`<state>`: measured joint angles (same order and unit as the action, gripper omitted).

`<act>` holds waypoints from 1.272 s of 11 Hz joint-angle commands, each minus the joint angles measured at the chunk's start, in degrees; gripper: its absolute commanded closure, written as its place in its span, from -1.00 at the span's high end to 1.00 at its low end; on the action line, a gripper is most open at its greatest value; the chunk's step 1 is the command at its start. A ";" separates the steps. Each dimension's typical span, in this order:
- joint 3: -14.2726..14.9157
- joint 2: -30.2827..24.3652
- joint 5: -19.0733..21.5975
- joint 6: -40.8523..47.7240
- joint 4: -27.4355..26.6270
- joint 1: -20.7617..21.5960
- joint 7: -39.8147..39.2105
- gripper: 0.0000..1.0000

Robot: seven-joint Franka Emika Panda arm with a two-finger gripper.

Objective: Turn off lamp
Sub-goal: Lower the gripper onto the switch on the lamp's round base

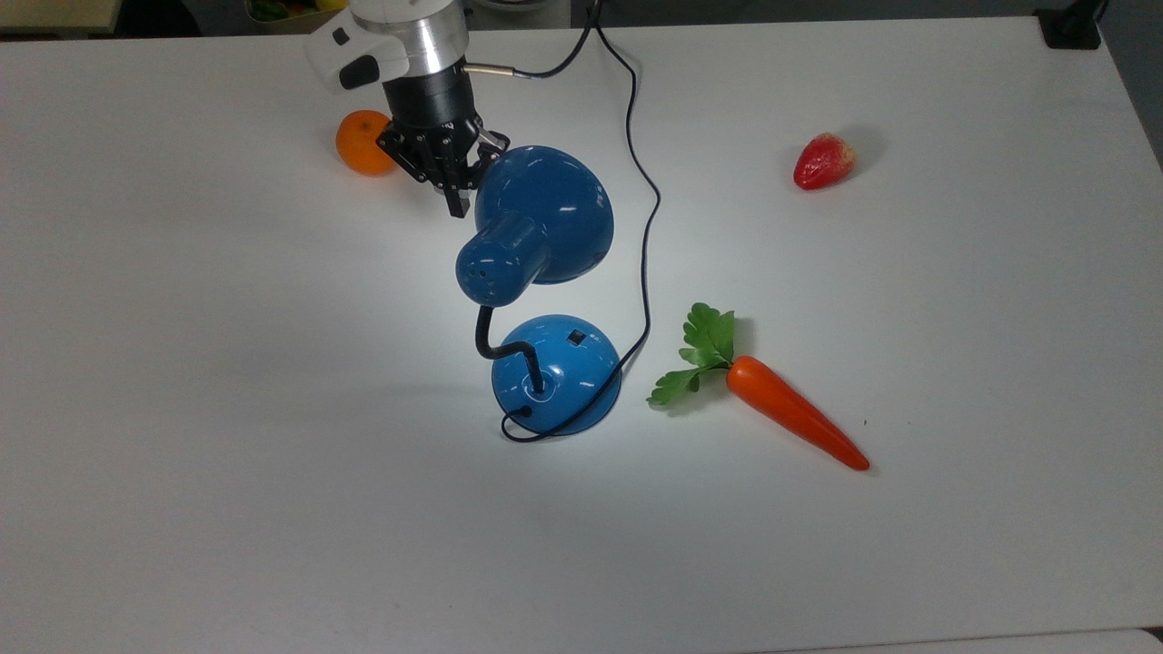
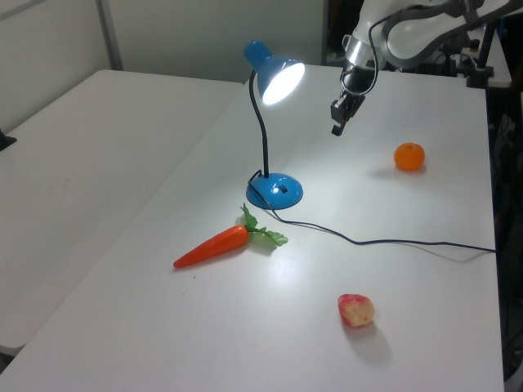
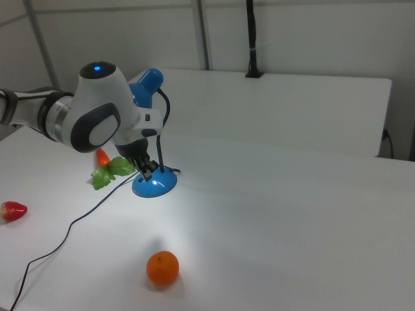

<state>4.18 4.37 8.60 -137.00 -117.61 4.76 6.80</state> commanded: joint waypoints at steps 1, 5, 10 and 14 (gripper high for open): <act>0.47 2.12 1.06 -4.40 -0.34 2.70 2.86 -1.00; 0.56 6.25 0.63 -9.86 0.71 5.16 5.15 -1.00; 0.56 9.68 -0.25 -10.73 3.88 6.31 9.27 -1.00; 0.65 12.23 -3.41 -16.35 3.97 7.62 14.72 -1.00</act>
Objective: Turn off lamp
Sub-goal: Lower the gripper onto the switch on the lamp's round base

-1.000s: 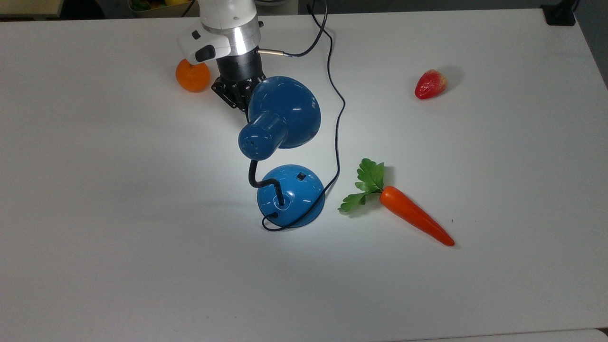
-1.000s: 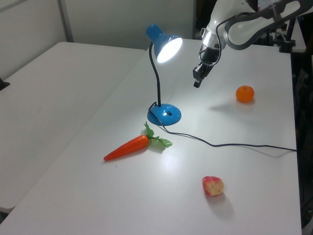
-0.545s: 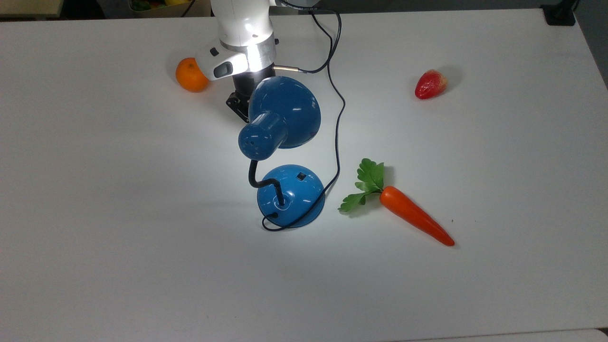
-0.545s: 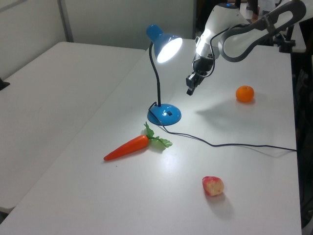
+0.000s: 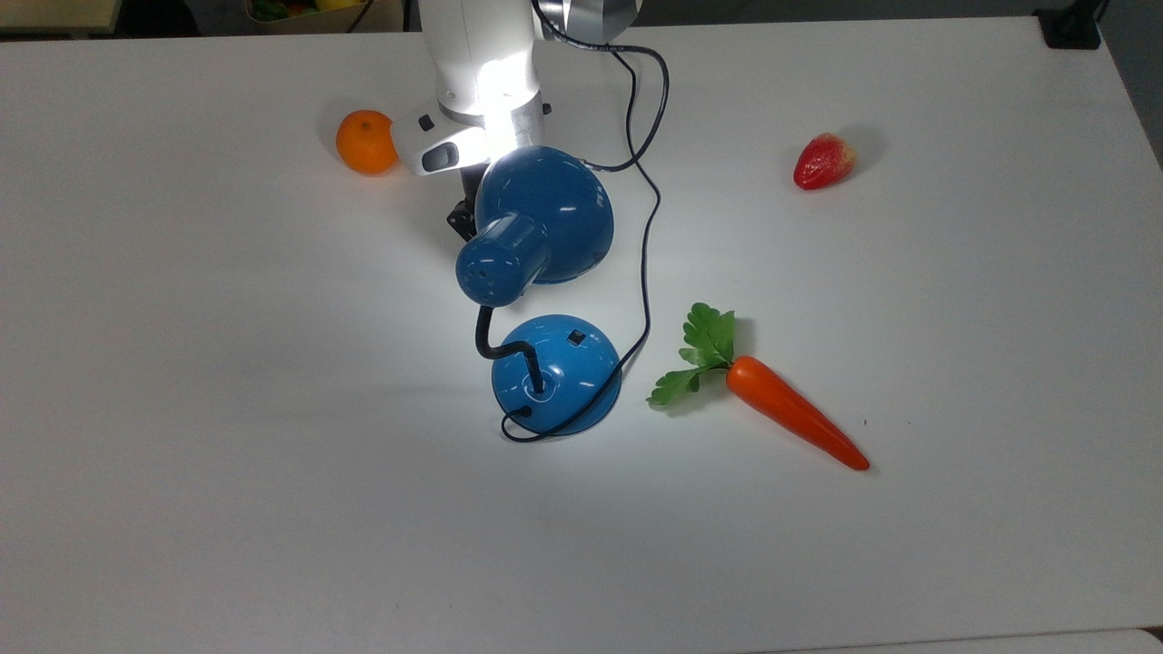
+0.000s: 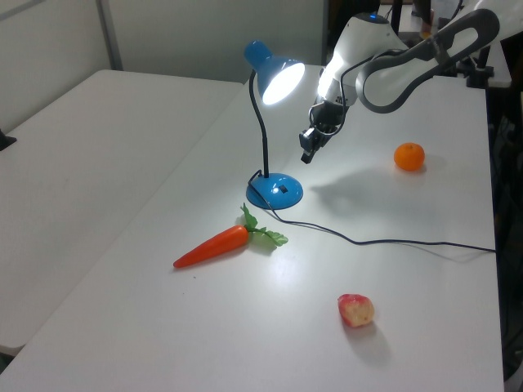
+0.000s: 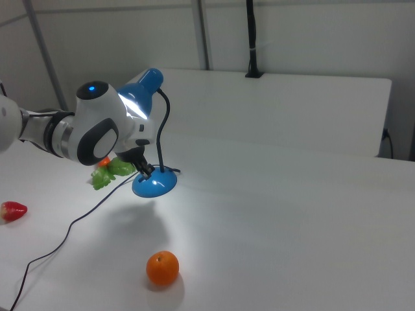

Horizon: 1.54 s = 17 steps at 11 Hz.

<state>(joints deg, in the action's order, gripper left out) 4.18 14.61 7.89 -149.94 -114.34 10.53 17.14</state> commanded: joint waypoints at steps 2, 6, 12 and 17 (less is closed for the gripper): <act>0.74 2.96 -4.10 -4.13 1.05 2.30 6.41 -1.00; 0.74 3.58 -4.98 -4.13 1.66 4.14 9.49 -1.00; 0.92 5.68 -13.92 -4.13 3.77 7.57 24.50 -1.00; 1.27 12.10 -15.27 -4.13 10.19 7.05 25.14 -1.00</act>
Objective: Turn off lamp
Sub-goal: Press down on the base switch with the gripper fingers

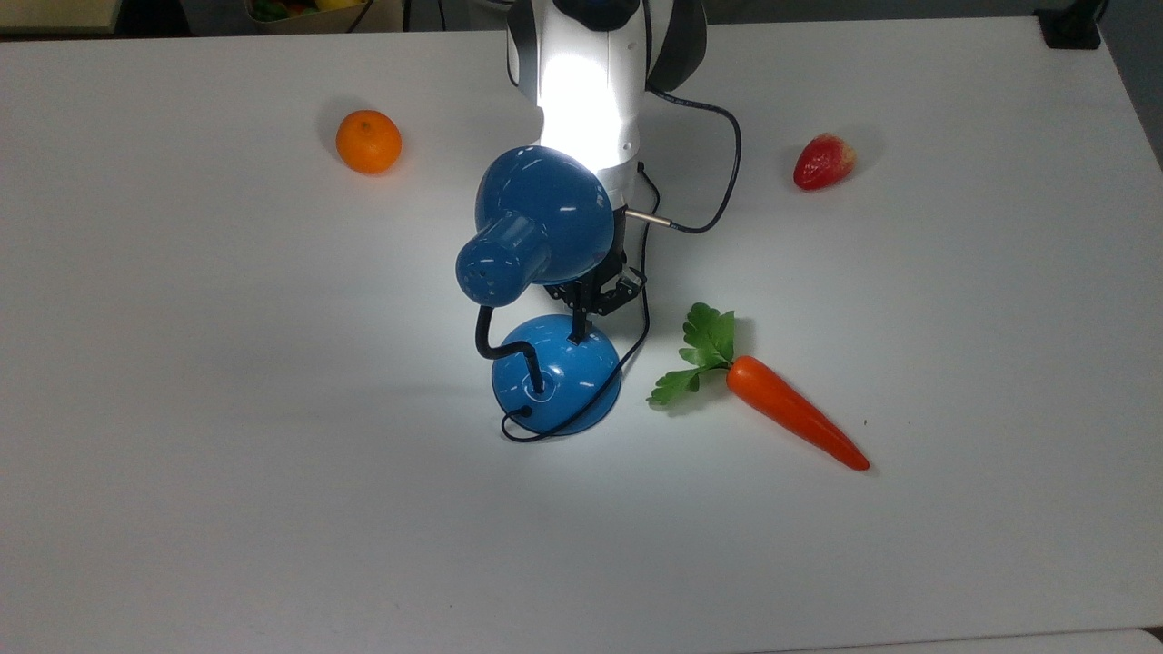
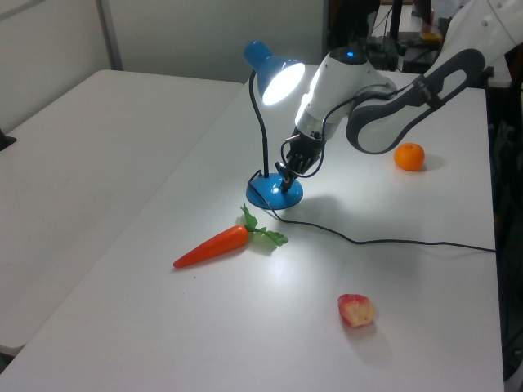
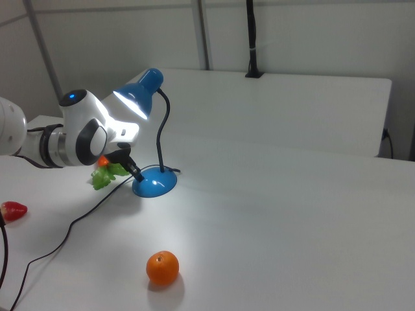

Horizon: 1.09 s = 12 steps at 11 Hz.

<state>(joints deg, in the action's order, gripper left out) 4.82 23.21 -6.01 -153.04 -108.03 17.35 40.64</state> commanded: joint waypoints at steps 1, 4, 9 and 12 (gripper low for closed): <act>0.63 3.51 -1.37 -1.03 3.88 0.23 1.64 -1.00; 0.63 4.30 -1.72 -1.03 3.80 0.58 1.64 -1.00; 0.63 5.62 -1.99 -1.03 2.83 1.80 1.90 -1.00; 0.81 6.15 -2.77 -1.03 1.96 2.33 3.13 -1.00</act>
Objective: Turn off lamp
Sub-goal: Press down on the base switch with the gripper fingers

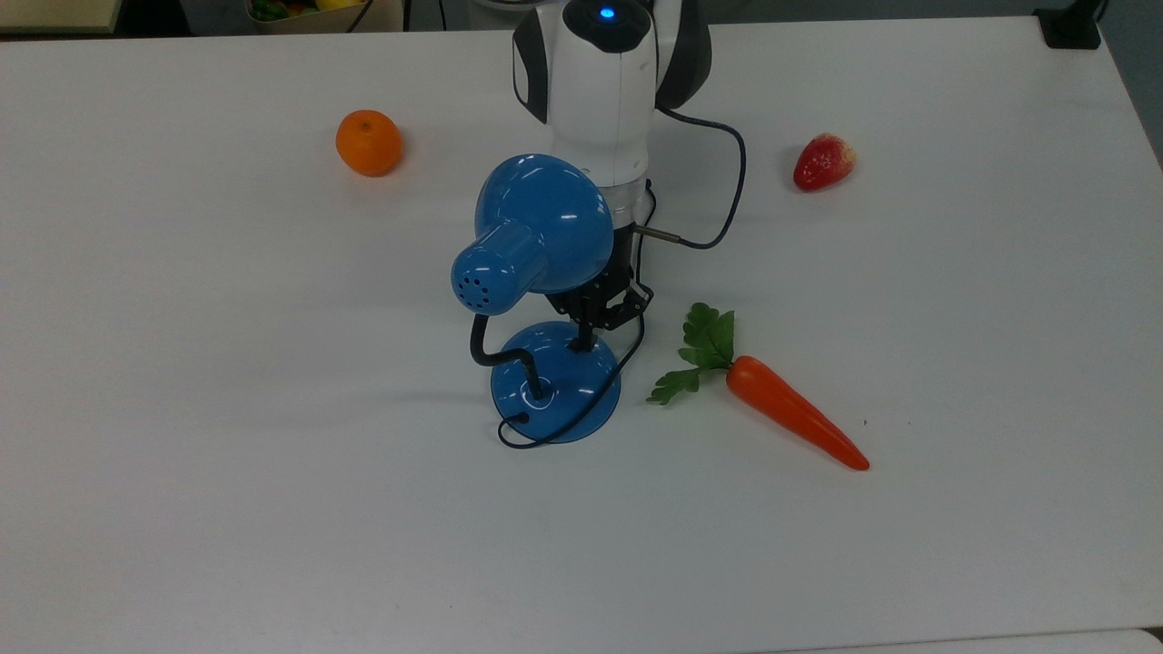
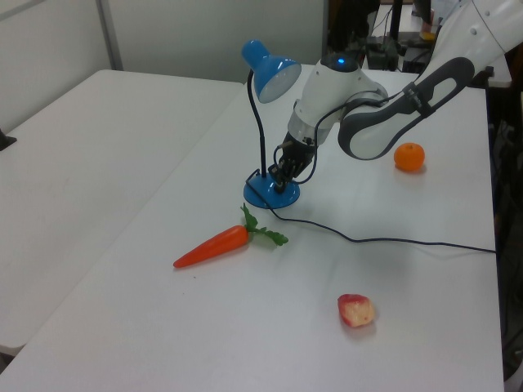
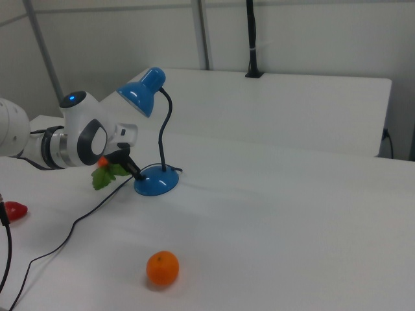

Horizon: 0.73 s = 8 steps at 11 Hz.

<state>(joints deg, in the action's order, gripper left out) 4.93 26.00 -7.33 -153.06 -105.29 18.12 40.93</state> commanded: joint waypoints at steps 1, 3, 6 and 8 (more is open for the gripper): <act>0.70 3.36 -1.98 -1.01 -0.97 1.65 3.44 -1.00; 0.70 3.36 -2.34 -0.92 -0.97 1.56 3.89 -1.00; 0.70 2.83 -2.34 -0.49 -1.06 1.56 3.89 -1.00; 0.61 -2.15 -2.42 0.83 -4.82 1.39 3.63 -1.00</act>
<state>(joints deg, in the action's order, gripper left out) 5.02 26.33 -8.50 -153.13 -105.35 18.81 42.49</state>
